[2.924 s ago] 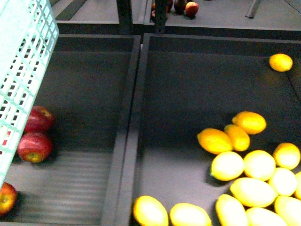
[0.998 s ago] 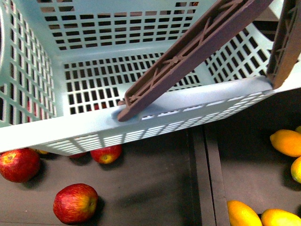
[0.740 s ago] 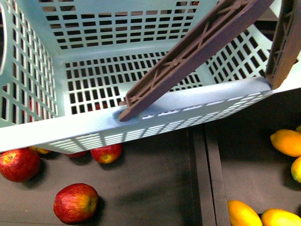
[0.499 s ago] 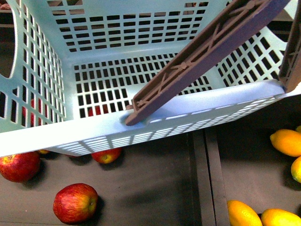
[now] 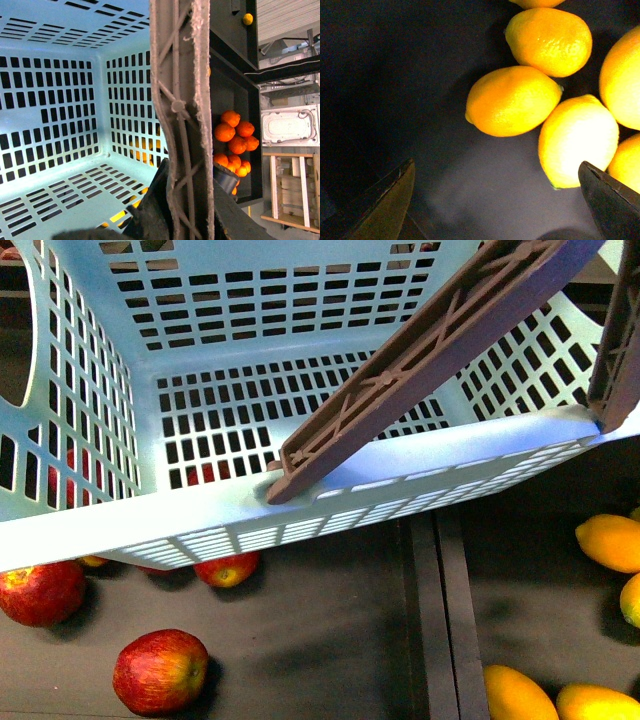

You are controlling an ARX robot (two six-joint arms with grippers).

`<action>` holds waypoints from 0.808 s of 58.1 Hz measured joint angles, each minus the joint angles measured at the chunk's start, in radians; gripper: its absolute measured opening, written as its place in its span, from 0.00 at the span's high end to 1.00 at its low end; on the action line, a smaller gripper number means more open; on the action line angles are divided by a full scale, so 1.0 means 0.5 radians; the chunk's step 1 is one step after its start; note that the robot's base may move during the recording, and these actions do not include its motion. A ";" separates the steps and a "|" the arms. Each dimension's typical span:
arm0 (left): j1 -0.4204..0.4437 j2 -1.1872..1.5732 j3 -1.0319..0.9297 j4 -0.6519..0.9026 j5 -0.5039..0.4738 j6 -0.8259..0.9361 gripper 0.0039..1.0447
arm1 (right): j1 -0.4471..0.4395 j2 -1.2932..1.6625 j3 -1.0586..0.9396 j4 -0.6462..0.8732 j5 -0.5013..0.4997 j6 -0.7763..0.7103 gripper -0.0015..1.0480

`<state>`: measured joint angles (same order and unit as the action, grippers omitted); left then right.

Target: Pick lemon and mango into basket

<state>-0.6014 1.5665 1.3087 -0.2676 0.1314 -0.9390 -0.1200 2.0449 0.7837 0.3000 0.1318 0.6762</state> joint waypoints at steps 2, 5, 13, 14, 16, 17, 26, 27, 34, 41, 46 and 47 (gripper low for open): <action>0.000 0.000 0.000 -0.001 0.000 0.000 0.94 | 0.000 0.050 0.055 -0.022 0.007 0.038 0.08; 0.000 0.000 0.000 0.000 -0.001 0.000 0.94 | -0.001 0.134 0.134 -0.043 0.022 0.098 0.08; 0.001 0.000 0.000 0.000 -0.013 0.001 0.94 | -0.005 0.324 0.262 -0.070 0.029 0.234 0.08; 0.001 0.000 0.000 0.000 -0.014 0.001 0.94 | -0.006 0.350 0.277 -0.076 0.029 0.248 0.08; 0.001 0.000 0.000 0.000 -0.014 0.002 0.94 | -0.009 0.388 0.301 -0.086 0.028 0.278 0.08; 0.001 0.000 0.000 0.000 -0.013 0.001 0.94 | -0.011 0.423 0.327 -0.097 0.027 0.301 0.08; 0.001 0.000 0.000 0.000 -0.006 0.000 0.94 | -0.024 0.540 0.455 -0.110 0.018 0.395 0.08; 0.001 0.000 0.000 0.000 -0.006 0.000 0.94 | -0.024 0.546 0.464 -0.112 0.012 0.400 0.08; 0.001 0.000 0.000 0.000 -0.004 0.000 0.94 | -0.024 0.589 0.568 -0.159 -0.001 0.443 0.08; 0.001 0.000 0.000 0.000 -0.004 0.000 0.94 | -0.024 0.649 0.682 -0.210 -0.008 0.473 0.08; 0.001 0.000 0.000 0.000 -0.011 0.002 0.94 | -0.024 0.698 0.762 -0.242 -0.008 0.481 0.08; 0.001 0.000 0.000 0.000 -0.011 0.002 0.94 | -0.024 0.703 0.771 -0.246 -0.009 0.482 0.08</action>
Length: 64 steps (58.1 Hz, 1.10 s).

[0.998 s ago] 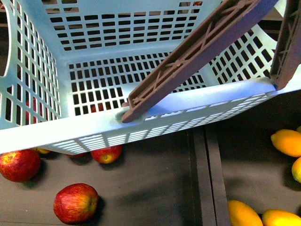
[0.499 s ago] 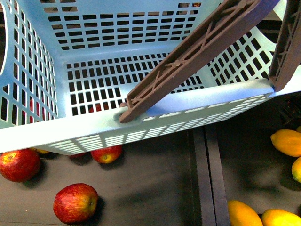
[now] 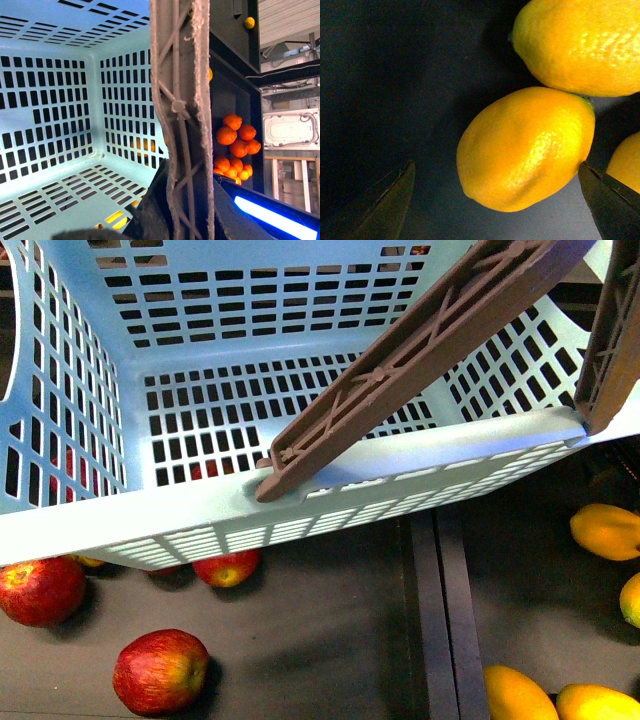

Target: Pick lemon and mango into basket

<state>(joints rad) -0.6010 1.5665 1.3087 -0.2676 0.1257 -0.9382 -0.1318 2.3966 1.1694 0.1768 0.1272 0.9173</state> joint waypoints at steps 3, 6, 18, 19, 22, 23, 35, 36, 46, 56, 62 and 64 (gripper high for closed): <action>0.000 0.000 0.000 0.000 0.001 -0.001 0.94 | 0.001 0.025 0.038 -0.018 0.001 0.000 0.08; 0.000 0.000 0.000 0.000 0.002 -0.001 0.94 | 0.000 0.050 0.074 -0.035 0.001 0.000 0.08; 0.000 0.000 0.000 0.000 0.008 -0.001 0.94 | 0.002 0.156 0.202 -0.085 0.000 -0.002 0.08; 0.000 0.000 0.000 0.000 0.007 -0.002 0.94 | 0.002 0.166 0.209 -0.086 0.000 -0.002 0.08; 0.000 0.000 0.000 0.000 0.008 -0.002 0.94 | 0.002 0.196 0.225 -0.092 -0.001 -0.002 0.08; 0.000 0.000 0.000 0.000 0.007 -0.002 0.94 | 0.002 0.201 0.227 -0.093 -0.001 -0.002 0.08; 0.000 0.000 0.000 0.000 0.004 -0.001 0.94 | 0.004 0.250 0.235 -0.092 -0.001 -0.004 0.11; 0.000 0.000 0.000 0.000 0.004 -0.001 0.94 | 0.005 0.252 0.233 -0.089 -0.001 -0.008 0.14; 0.000 0.000 0.000 0.000 0.006 -0.002 0.94 | 0.005 0.240 0.173 -0.028 0.002 -0.051 0.35; 0.000 0.000 0.000 0.000 0.008 -0.002 0.94 | 0.008 0.146 0.009 0.090 0.040 -0.181 0.38; 0.000 0.000 0.000 0.000 0.006 -0.001 0.94 | 0.004 -0.044 -0.195 0.253 0.121 -0.421 0.38; 0.000 0.000 0.000 0.000 0.006 -0.001 0.94 | -0.004 -0.146 -0.270 0.317 0.126 -0.529 0.38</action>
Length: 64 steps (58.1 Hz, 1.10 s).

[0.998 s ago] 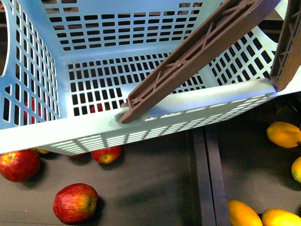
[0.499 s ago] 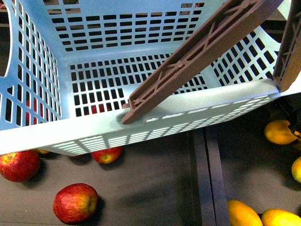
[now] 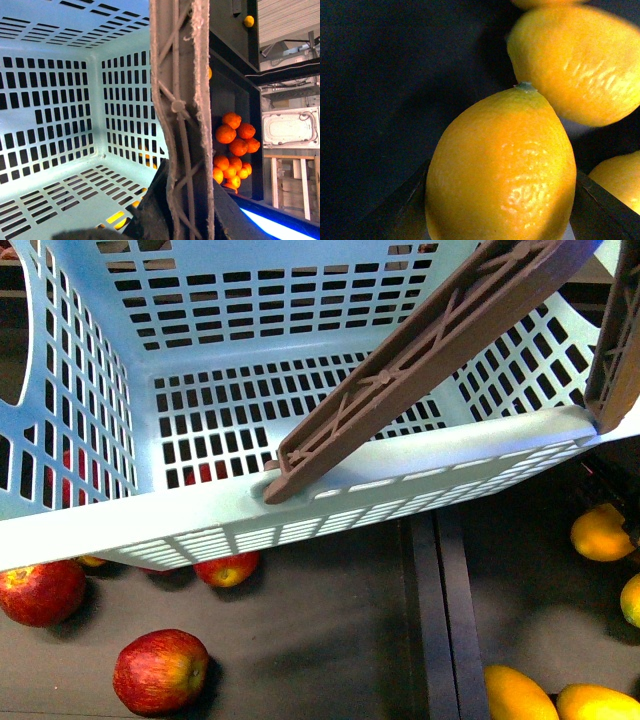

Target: Pick lemon and mango into basket

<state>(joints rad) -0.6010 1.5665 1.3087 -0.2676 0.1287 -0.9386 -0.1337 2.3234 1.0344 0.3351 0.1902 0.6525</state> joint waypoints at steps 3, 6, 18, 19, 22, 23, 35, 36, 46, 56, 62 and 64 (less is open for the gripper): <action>0.000 0.000 0.000 0.000 0.000 -0.001 0.94 | -0.017 -0.152 -0.095 0.069 -0.010 -0.123 0.38; 0.000 0.000 0.000 -0.001 0.000 0.000 0.94 | -0.043 -0.364 -0.215 0.127 -0.053 -0.278 0.38; 0.000 0.000 0.000 0.000 0.002 -0.001 0.94 | -0.146 -1.279 -0.628 0.071 -0.313 -0.552 0.38; 0.000 0.000 0.000 0.000 0.002 -0.001 0.94 | -0.148 -1.321 -0.639 0.064 -0.320 -0.555 0.38; 0.000 0.000 0.000 0.000 0.001 -0.001 0.94 | -0.153 -1.524 -0.683 0.024 -0.354 -0.560 0.38; 0.000 0.000 0.000 0.000 0.001 0.000 0.94 | -0.152 -1.564 -0.688 0.014 -0.364 -0.560 0.38; 0.000 0.000 0.000 0.000 0.001 -0.001 0.94 | 0.066 -2.188 -0.699 -0.103 -0.432 -0.550 0.38; 0.000 0.000 0.000 0.000 0.001 -0.001 0.94 | 0.085 -2.203 -0.698 -0.103 -0.426 -0.550 0.38; 0.000 0.000 0.000 0.000 0.000 0.000 0.94 | 0.469 -2.280 -0.672 -0.096 -0.220 -0.594 0.38; 0.000 0.000 0.000 -0.001 0.001 -0.001 0.94 | 0.900 -2.184 -0.672 -0.036 -0.034 -0.645 0.39; 0.000 0.000 0.000 0.000 0.000 0.000 0.94 | 1.028 -2.086 -0.674 -0.006 0.023 -0.665 0.39; 0.000 0.000 0.000 0.000 -0.001 0.000 0.94 | 1.054 -2.061 -0.680 0.002 0.036 -0.666 0.39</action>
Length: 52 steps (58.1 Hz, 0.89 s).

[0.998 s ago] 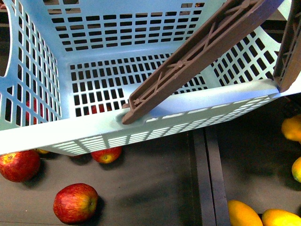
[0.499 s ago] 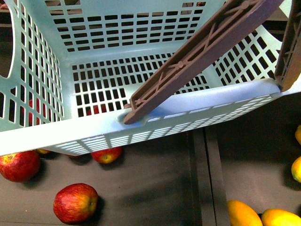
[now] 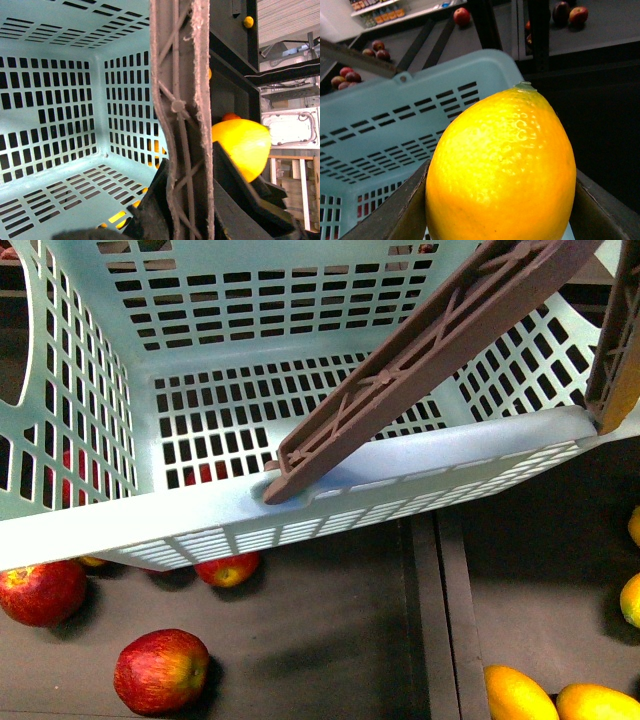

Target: Pick lemon and mango into basket

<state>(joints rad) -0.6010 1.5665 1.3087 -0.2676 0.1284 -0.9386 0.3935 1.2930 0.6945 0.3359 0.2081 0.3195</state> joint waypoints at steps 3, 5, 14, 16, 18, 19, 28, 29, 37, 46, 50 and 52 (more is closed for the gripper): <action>0.000 0.000 0.000 0.000 0.000 0.000 0.94 | 0.029 0.026 -0.011 0.005 0.011 0.001 0.39; 0.000 0.000 0.000 0.000 0.000 0.000 0.94 | 0.044 0.043 -0.022 0.009 0.012 0.000 0.39; 0.000 0.000 0.000 0.000 0.002 -0.001 0.94 | 0.069 0.079 -0.066 0.028 0.022 0.006 0.16; 0.000 0.000 0.000 0.000 0.002 0.000 0.94 | 0.065 0.079 -0.070 0.034 0.021 0.014 0.11; 0.000 0.000 0.000 -0.001 0.002 0.000 0.94 | 0.058 0.078 -0.072 0.035 0.018 0.021 0.07; 0.000 0.000 0.000 0.000 0.002 -0.001 0.94 | 0.049 0.070 -0.072 0.035 0.015 0.029 0.07; -0.002 0.008 0.000 -0.001 0.002 0.000 0.94 | -0.060 -0.084 -0.133 0.031 -0.026 0.057 0.08; -0.002 0.008 0.000 -0.001 0.002 0.001 0.94 | -0.085 -0.120 -0.147 0.027 -0.027 0.056 0.08; 0.004 0.008 0.000 -0.001 -0.014 0.007 0.94 | -0.254 -0.340 -0.230 -0.018 -0.028 0.055 0.08; -0.002 0.009 0.000 -0.001 0.009 -0.002 0.94 | -0.349 -0.455 -0.631 0.671 0.003 -0.472 0.38; 0.001 0.009 0.000 0.000 0.004 -0.001 0.94 | -0.415 -0.587 -0.774 0.702 -0.059 -0.558 0.55; 0.001 0.009 0.000 0.000 0.000 0.006 0.94 | -0.438 -0.632 -0.822 0.702 -0.084 -0.578 0.62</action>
<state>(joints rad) -0.6006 1.5711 1.3087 -0.2676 0.1284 -0.9356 0.1745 0.9771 0.2832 0.6868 0.1661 0.0303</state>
